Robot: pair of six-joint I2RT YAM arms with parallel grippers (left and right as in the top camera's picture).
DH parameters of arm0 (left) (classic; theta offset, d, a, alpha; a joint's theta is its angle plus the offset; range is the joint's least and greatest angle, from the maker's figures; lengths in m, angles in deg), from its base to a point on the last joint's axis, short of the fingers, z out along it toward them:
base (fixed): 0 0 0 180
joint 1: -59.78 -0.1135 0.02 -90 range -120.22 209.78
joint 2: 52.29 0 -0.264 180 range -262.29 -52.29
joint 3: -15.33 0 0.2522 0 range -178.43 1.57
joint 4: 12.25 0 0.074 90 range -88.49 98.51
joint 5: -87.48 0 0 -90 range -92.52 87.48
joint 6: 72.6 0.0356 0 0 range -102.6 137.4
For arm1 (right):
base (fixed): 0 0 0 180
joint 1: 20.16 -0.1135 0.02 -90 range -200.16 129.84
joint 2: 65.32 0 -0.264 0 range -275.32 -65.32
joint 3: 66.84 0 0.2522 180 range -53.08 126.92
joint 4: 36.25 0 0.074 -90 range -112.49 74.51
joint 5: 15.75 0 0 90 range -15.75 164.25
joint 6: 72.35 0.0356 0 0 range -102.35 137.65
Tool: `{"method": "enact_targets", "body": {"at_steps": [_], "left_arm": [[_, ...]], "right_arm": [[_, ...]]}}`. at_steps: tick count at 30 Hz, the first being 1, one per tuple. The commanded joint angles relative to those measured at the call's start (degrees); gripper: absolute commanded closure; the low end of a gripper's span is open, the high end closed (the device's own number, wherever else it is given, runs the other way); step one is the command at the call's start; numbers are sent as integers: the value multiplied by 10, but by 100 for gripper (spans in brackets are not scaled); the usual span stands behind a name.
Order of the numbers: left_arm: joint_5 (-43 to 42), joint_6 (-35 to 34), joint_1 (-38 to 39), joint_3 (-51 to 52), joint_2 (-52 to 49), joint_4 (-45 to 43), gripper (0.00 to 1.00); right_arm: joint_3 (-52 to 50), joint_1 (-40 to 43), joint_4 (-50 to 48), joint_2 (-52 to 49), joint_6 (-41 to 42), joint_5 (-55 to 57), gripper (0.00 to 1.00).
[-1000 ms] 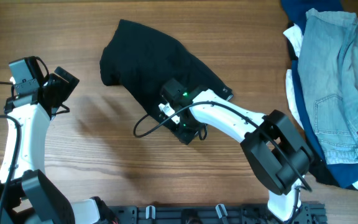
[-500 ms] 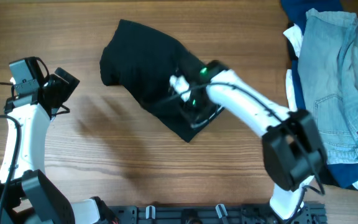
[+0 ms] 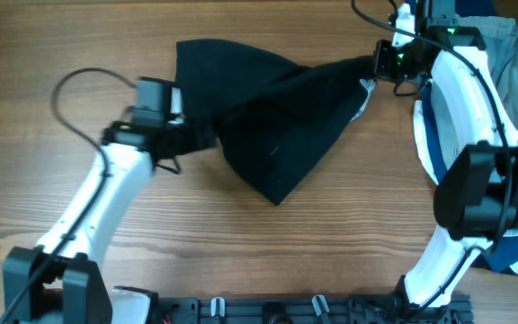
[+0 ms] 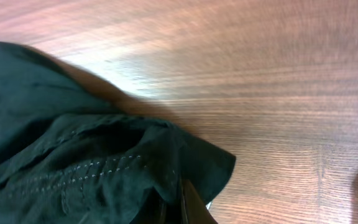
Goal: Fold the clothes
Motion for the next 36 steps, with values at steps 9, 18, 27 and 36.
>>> {"method": "enact_targets", "body": {"at_steps": [9,18,27,36], "left_arm": [[-206,-263,218,-2,-146,-58,4],[-180,-308,238,-2,-197,-62,30],[-185,-320,183,-2,-217,-65,57],[-191,-306,152,-2,-218,-220,80]], "right_arm": [[7,-2,4,-31,25,-22,96],[7,-2,5,-31,25,-22,96],[6,-2,5,-31,23,-22,96],[6,-2,14,-31,9,-22,96]]}}
